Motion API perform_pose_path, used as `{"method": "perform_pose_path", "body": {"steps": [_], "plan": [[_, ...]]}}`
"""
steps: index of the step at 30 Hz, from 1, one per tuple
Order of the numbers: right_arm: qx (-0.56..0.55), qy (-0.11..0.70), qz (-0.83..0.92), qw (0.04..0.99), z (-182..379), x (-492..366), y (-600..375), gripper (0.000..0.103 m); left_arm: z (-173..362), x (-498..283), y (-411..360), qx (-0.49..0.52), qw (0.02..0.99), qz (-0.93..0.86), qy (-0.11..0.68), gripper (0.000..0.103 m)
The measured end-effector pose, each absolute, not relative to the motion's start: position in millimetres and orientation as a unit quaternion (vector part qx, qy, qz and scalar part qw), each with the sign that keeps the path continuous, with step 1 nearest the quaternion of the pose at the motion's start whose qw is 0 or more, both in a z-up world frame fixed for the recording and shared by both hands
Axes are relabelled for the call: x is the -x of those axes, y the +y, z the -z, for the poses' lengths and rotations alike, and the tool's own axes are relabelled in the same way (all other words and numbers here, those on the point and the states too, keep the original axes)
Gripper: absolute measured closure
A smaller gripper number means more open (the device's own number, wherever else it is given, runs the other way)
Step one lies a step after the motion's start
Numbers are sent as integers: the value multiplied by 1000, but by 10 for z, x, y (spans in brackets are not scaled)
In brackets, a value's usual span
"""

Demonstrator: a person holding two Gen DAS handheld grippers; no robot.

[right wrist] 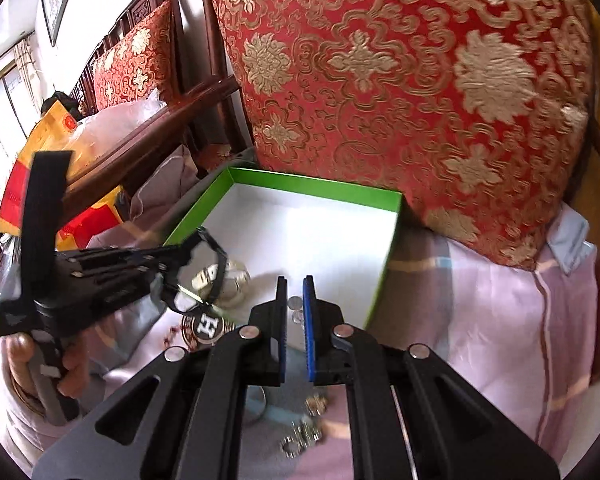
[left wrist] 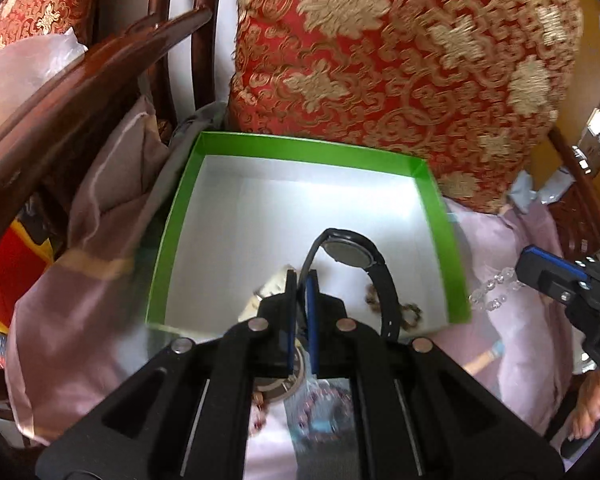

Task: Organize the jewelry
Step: 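Lower the black watch and charm into the green box and open both tools, then grasp the red-and-pink bead bracelet with the left tool while the right tool grasps the gold flower brooch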

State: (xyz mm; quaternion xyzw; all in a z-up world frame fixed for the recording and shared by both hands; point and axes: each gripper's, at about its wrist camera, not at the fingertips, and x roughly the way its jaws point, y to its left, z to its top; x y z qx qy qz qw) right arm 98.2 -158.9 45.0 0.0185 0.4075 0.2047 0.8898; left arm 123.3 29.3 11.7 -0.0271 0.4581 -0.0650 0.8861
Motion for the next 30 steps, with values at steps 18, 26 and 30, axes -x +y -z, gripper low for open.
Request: {"method": "perform_pose_path", "body": {"steps": [18, 26, 30], "plan": [[-14, 443, -205, 873, -144, -1004, -1522, 64, 121, -1288, 439, 27, 877, 43, 477, 92], [-22, 478, -238, 845, 96, -591, -1562, 64, 398, -778, 586, 10, 859, 34, 511, 77], [-16, 526, -247, 814, 498, -502, -1412, 64, 744, -631, 715, 5, 834, 11, 552, 77]]}}
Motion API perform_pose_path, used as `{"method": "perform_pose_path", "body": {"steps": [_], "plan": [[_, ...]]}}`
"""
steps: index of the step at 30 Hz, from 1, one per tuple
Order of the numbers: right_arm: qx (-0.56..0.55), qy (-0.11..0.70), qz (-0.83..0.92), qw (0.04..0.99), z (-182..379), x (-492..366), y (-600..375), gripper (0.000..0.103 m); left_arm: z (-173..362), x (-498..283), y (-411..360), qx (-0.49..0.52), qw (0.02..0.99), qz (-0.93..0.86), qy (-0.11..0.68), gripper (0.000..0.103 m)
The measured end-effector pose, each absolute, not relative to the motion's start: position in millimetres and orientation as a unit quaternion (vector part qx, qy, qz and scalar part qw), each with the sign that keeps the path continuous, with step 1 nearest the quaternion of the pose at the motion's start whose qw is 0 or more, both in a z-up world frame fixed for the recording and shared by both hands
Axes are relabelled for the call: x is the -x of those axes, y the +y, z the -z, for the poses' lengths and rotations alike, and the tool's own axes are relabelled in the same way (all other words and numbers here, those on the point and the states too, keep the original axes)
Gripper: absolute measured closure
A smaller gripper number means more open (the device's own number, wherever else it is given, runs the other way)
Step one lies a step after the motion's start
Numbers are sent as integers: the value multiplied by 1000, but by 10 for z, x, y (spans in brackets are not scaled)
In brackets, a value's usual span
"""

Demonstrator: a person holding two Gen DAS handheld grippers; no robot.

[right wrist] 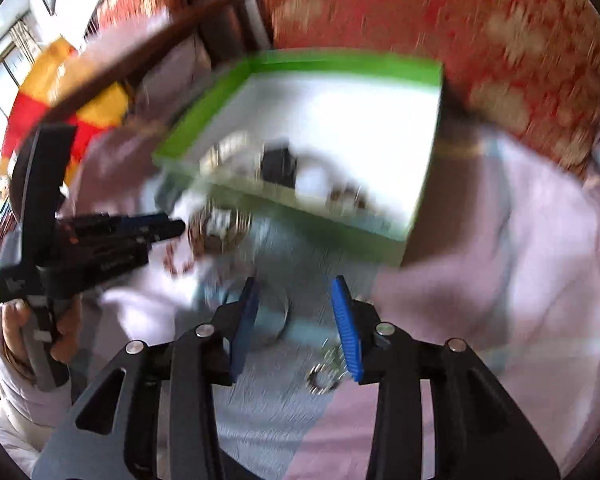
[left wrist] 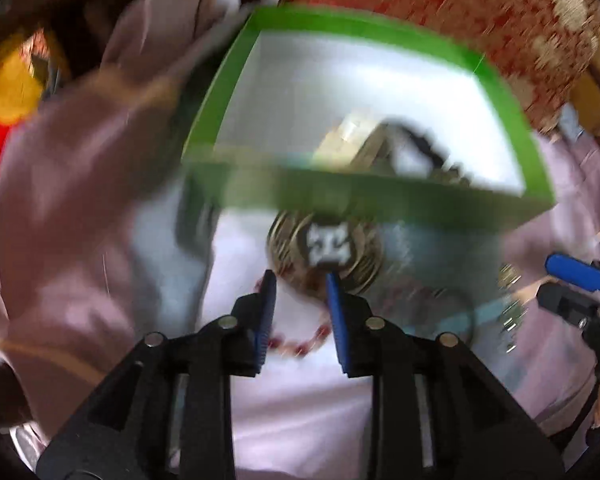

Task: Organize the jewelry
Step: 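Grasp the red-and-pink bead bracelet with the left tool while the right tool grasps the gold flower brooch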

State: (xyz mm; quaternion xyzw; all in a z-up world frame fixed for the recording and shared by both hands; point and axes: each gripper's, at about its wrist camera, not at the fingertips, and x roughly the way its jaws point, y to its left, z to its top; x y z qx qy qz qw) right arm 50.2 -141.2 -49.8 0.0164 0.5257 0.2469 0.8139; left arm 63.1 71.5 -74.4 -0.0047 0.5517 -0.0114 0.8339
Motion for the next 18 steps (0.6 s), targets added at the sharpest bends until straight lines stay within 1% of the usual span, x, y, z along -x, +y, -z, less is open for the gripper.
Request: {"method": "perform_pose_path", "body": {"steps": [4, 5, 6, 8, 10, 11, 12, 15, 16, 18], "plan": [[0, 541, -259, 800, 673, -486, -1191, 64, 885, -545, 745, 7, 824, 11, 566, 77], [3, 544, -260, 798, 712, -497, -1141, 64, 892, -530, 727, 4, 825, 13, 565, 75], [5, 547, -259, 796, 754, -501, -1113, 64, 908, -521, 704, 2, 824, 18, 567, 70], [18, 557, -254, 790, 873, -506, -1035, 65, 940, -509, 667, 0, 822, 22, 569, 64], [37, 563, -245, 789, 968, -494, -988, 69, 987, -503, 602, -10, 821, 20, 571, 64], [46, 557, -242, 793, 958, -480, -979, 74, 991, -483, 553, -22, 823, 19, 568, 64], [52, 558, -238, 793, 957, -478, -981, 83, 994, -469, 523, -26, 823, 23, 568, 64], [43, 565, -229, 792, 961, -522, -1061, 96, 1012, -446, 325, -39, 821, 42, 568, 65], [36, 566, -226, 792, 958, -536, -1106, 97, 1015, -431, 278, -49, 822, 42, 566, 66], [37, 562, -217, 797, 929, -543, -1174, 98, 1013, -410, 226, -52, 822, 46, 565, 77]]}}
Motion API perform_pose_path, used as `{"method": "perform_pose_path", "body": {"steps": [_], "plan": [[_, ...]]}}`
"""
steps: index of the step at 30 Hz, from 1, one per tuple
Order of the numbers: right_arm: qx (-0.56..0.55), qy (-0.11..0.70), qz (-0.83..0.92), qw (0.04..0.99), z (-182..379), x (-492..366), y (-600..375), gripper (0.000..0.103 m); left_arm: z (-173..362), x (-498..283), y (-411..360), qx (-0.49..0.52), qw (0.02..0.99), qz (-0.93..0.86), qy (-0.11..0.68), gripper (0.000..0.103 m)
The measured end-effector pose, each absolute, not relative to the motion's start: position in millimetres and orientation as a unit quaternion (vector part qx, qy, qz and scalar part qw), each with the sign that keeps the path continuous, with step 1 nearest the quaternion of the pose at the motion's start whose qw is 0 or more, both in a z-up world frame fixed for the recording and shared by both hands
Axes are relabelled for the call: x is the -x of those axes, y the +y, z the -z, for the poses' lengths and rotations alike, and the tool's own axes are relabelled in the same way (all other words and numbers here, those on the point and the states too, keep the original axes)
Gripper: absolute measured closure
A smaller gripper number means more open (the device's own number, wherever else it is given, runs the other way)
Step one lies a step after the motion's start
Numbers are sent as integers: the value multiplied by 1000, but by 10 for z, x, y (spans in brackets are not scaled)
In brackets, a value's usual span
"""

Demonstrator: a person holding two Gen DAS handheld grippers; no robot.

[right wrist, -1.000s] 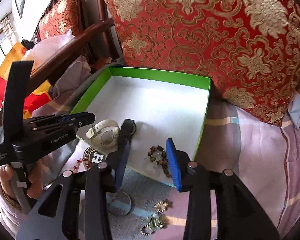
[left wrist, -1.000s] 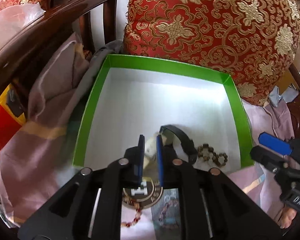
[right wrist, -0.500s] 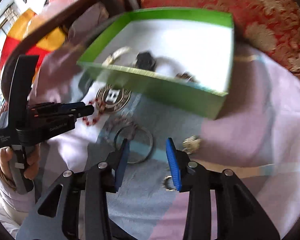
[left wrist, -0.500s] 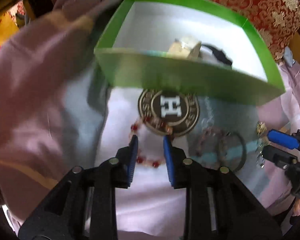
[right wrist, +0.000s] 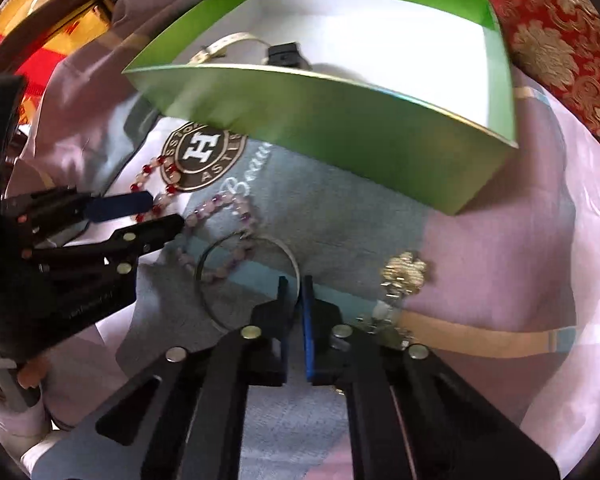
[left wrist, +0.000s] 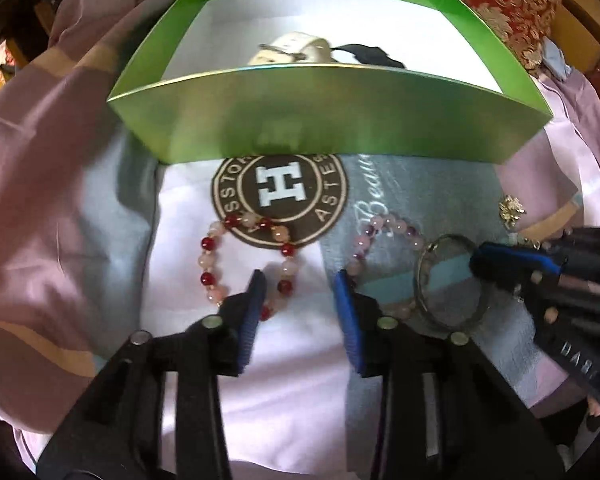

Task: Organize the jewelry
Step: 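Grasp the red-and-pink bead bracelet with the left tool while the right tool grasps the gold flower brooch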

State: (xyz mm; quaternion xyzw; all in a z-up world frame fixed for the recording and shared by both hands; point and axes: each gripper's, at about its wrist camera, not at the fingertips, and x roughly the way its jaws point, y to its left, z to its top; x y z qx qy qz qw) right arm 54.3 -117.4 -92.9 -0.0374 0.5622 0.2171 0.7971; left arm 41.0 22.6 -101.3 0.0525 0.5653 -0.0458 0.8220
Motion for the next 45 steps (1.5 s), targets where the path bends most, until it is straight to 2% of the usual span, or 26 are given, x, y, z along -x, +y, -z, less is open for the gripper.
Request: {"method": "perform_pose_path", "body": {"steps": [1, 3, 9, 13, 14, 15, 17, 22, 26, 36, 37, 39, 45], "plan": [[36, 560, -214, 800, 912, -544, -1201, 99, 1008, -412, 196, -49, 821, 52, 567, 80], [28, 555, -210, 805, 869, -571, -1295, 99, 1005, -413, 144, -40, 818, 66, 570, 92], [7, 545, -189, 817, 771, -603, -1581, 99, 994, -374, 88, 13, 800, 142, 582, 94], [3, 552, -172, 816, 796, -623, -1720, 96, 990, -383, 104, 16, 804, 126, 581, 94], [6, 554, -166, 816, 805, -600, -1757, 88, 982, -385, 118, 16, 805, 121, 580, 94], [10, 556, -159, 816, 826, -598, -1768, 72, 972, -390, 138, 15, 808, 113, 578, 93], [8, 552, -156, 819, 834, -563, -1820, 63, 974, -431, 152, 8, 813, 99, 574, 91], [5, 539, -168, 825, 862, -591, -1731, 63, 920, -485, 256, -5, 820, 76, 567, 91], [14, 536, -165, 828, 942, -641, -1632, 63, 917, -483, 346, -9, 823, 64, 564, 79], [32, 528, -165, 832, 953, -625, -1594, 63, 941, -486, 468, -3, 827, 56, 560, 78], [32, 529, -165, 832, 954, -624, -1596, 63, 882, -476, 496, 0, 833, 56, 551, 77], [33, 528, -165, 832, 954, -622, -1593, 63, 827, -461, 539, 0, 837, 49, 545, 68], [37, 526, -163, 834, 958, -612, -1581, 63, 985, -498, 632, -17, 828, 14, 560, 67]]}}
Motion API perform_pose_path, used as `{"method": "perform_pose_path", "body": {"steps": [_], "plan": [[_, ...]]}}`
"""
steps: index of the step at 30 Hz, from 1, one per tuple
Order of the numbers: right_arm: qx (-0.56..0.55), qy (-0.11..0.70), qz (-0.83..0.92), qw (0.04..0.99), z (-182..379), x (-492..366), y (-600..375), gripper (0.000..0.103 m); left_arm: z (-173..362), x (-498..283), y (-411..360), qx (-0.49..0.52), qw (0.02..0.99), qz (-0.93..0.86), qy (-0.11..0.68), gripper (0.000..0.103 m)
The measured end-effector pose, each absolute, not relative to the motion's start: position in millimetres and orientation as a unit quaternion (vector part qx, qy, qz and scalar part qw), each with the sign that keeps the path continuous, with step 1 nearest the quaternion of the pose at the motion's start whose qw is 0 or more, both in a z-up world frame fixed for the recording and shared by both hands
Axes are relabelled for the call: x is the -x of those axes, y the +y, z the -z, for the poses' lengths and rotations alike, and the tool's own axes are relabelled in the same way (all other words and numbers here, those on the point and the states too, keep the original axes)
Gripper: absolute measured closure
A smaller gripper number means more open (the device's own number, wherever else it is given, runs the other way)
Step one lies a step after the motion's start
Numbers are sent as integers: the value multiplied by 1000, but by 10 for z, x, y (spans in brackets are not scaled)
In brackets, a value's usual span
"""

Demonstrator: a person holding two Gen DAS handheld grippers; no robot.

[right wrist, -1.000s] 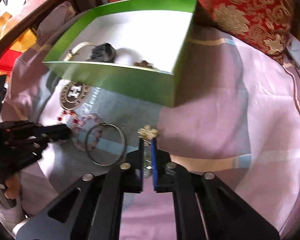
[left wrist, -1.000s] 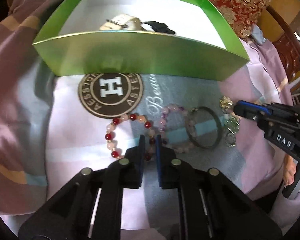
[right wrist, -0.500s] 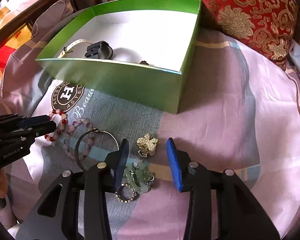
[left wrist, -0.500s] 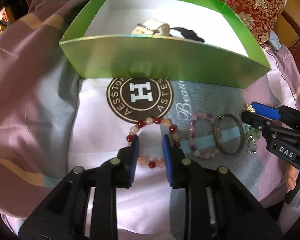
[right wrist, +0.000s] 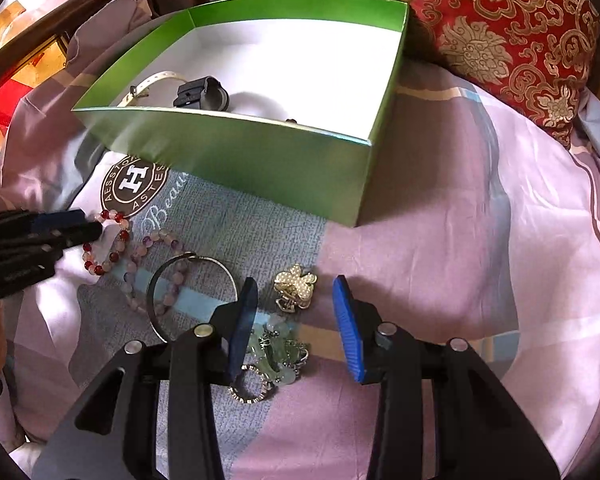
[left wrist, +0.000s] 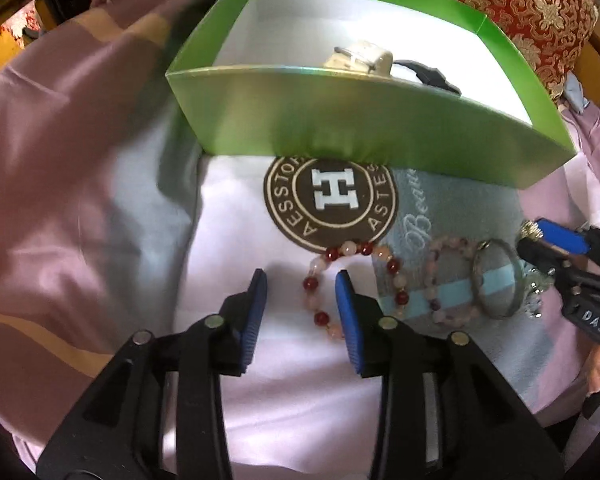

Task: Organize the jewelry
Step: 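Grasp the red-and-pink bead bracelet with the left tool while the right tool grasps the gold flower brooch, then lift the bracelet and brooch into the green box and open both tools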

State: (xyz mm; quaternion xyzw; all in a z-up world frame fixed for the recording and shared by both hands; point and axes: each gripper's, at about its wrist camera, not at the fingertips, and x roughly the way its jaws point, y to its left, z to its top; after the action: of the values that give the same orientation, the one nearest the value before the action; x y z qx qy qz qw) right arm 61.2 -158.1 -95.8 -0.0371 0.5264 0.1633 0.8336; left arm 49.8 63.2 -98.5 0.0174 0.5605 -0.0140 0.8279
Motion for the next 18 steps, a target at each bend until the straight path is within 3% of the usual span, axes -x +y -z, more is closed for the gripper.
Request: {"method": "perform_pose_path", "body": {"steps": [4, 8, 11, 12, 13, 18], "plan": [[43, 524, -162, 835, 970, -619, -1549, 63, 992, -497, 497, -27, 828, 20, 560, 74], [50, 522, -161, 836, 971, -610, -1534, 63, 989, -483, 376, -29, 827, 35, 560, 94], [48, 522, -158, 837, 968, -609, -1539, 66, 991, -471, 332, -33, 827, 37, 560, 95], [49, 522, -154, 837, 964, -611, -1548, 77, 985, -466, 307, -31, 827, 37, 560, 95], [47, 524, -153, 837, 961, -619, -1562, 81, 978, -464, 301, -27, 826, 39, 561, 95], [20, 531, -153, 833, 909, -641, -1700, 81, 905, -458, 352, -15, 829, 42, 557, 95]]}}
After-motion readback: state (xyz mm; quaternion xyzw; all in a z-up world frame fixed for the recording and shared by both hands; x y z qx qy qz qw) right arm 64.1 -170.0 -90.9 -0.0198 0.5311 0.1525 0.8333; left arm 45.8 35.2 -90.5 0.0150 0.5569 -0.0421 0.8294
